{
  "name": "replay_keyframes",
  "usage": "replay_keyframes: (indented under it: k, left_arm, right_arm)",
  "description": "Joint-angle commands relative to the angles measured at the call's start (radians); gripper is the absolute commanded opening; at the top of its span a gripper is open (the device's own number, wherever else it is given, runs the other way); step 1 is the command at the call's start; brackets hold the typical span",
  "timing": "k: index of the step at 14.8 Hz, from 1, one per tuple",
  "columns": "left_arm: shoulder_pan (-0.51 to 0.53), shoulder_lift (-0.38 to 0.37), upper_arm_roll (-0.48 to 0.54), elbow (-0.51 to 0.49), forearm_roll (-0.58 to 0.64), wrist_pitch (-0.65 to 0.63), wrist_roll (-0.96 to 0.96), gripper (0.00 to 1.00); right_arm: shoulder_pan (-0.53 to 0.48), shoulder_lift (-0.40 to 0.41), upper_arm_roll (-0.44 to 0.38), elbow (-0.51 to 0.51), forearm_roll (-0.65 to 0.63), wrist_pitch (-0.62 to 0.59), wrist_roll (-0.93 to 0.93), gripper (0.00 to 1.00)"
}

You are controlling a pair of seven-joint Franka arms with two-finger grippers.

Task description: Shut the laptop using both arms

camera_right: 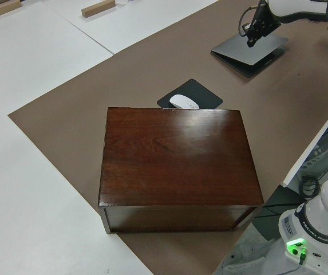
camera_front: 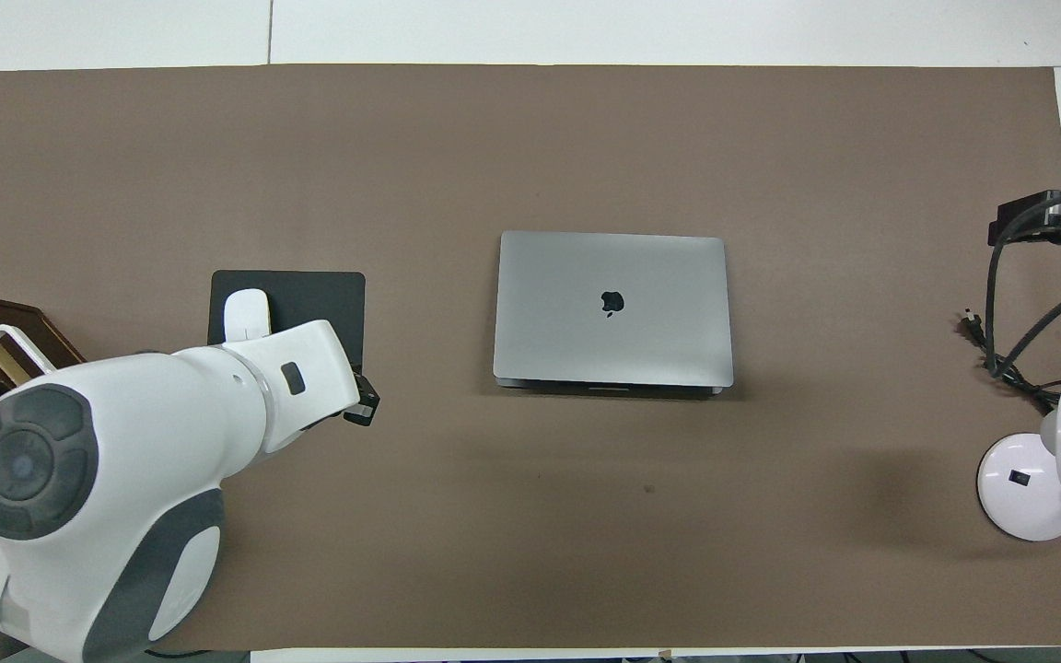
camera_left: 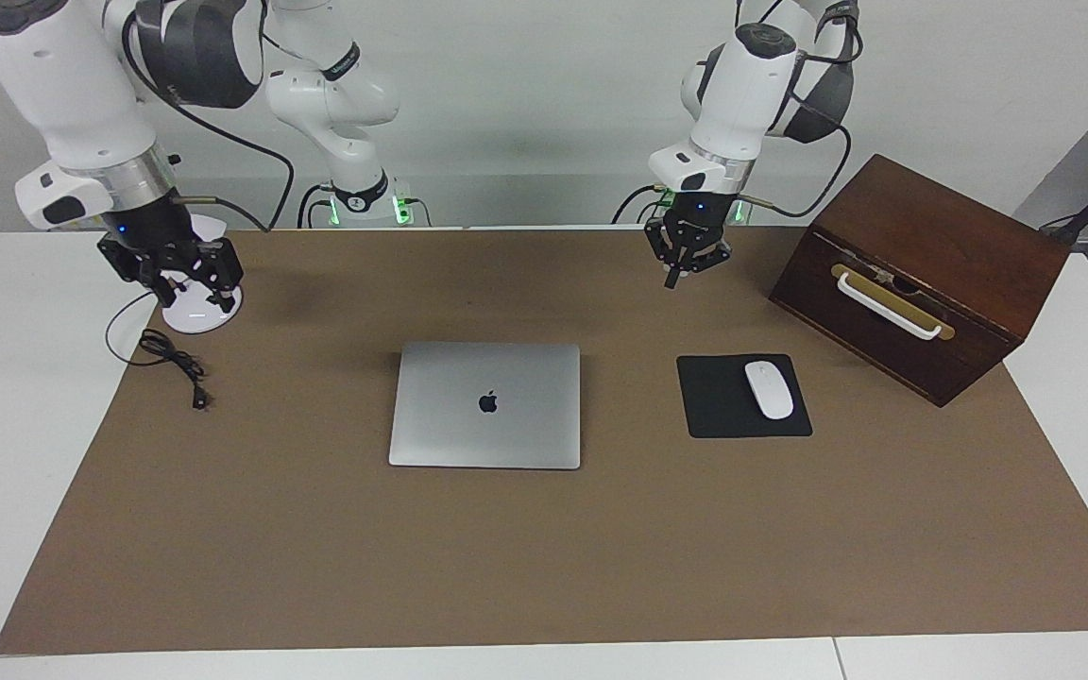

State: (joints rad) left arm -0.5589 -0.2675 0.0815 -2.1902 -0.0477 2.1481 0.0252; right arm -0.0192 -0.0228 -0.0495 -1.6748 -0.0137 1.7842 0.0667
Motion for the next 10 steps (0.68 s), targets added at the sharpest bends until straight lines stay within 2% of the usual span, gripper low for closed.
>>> replay_keyframes:
  k: [1, 2, 10]
  left_arm:
    - [0.043, 0.014, -0.005, 0.096, 0.003, -0.137, 0.015, 0.87]
    - [0.066, 0.014, -0.005, 0.115, 0.003, -0.163, 0.015, 1.0]
    - [0.257, 0.014, -0.005, 0.176, 0.002, -0.214, 0.004, 1.0]
  right_arm:
    - [-0.002, -0.04, 0.017, -0.028, -0.015, 0.008, -0.015, 0.99]
    - [-0.002, -0.048, 0.02, -0.025, -0.015, 0.004, -0.015, 1.0]
    - [-0.002, -0.037, 0.02, 0.076, -0.009, -0.124, -0.047, 1.0]
